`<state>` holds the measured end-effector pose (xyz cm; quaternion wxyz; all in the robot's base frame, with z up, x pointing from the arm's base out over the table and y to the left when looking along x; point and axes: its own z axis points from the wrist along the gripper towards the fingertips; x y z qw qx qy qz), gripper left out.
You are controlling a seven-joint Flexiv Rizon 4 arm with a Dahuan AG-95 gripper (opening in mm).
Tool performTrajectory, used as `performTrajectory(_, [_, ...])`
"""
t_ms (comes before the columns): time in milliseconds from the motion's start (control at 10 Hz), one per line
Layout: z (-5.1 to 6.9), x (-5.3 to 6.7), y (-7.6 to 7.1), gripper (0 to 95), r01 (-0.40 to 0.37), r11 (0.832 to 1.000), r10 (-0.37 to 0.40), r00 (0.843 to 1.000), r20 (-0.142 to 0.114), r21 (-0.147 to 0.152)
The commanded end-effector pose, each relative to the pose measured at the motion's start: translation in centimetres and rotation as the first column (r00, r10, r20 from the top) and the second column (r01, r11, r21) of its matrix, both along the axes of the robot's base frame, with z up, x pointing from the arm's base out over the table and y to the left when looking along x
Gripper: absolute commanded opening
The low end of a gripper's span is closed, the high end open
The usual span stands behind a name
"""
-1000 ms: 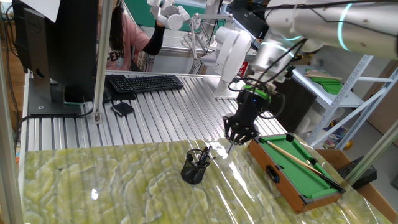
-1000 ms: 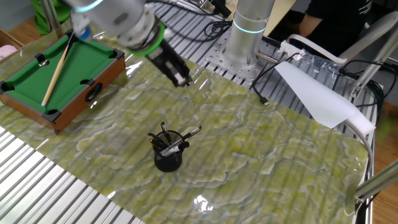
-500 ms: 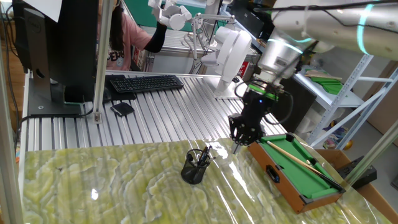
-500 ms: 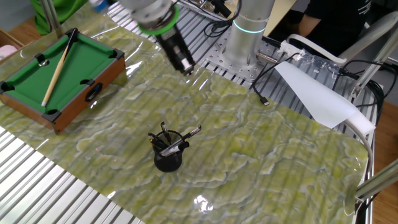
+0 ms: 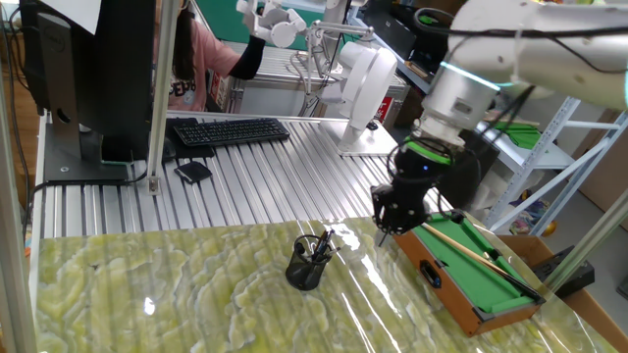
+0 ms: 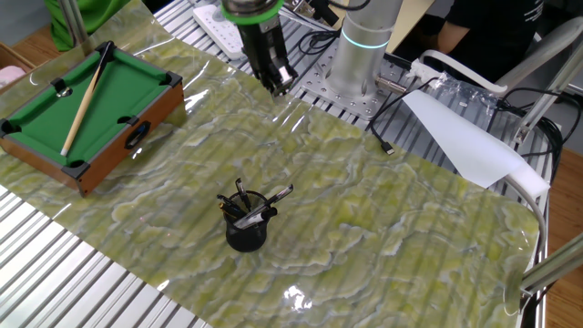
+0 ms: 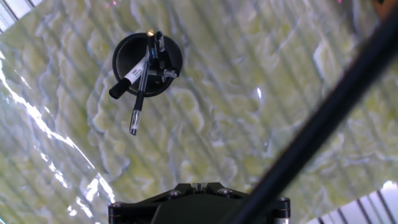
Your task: Put the pen into the pen holder
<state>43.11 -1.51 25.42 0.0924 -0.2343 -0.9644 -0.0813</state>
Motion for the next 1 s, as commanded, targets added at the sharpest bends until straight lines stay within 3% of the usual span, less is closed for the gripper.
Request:
performTrajectory(100, [0.2, -0.3, -0.5, 0.0, -0.039, 0.999, 0.041, 0.998, 0.041, -0.03])
performTrajectory(200, [0.2, -0.4, -0.6, 0.0, -0.065, 0.997, 0.068, 0.996, 0.06, -0.047])
performTrajectory(400, [0.3, -0.5, -0.8, 0.0, -0.119, 0.989, 0.126, 0.989, 0.073, -0.082])
performTrajectory(500, [0.3, -0.6, -0.9, 0.0, -0.136, 0.987, 0.143, 0.986, 0.081, -0.084])
performTrajectory(600, [0.3, -0.6, -0.9, 0.0, -0.179, 0.98, 0.188, 0.976, 0.109, -0.088])
performTrajectory(800, [0.3, -0.7, -0.8, 0.0, -0.261, 0.962, 0.27, 0.954, 0.13, -0.087])
performTrajectory(1000, [-0.3, -1.3, -0.6, 0.0, -0.271, 0.959, 0.281, 0.95, 0.137, -0.09])
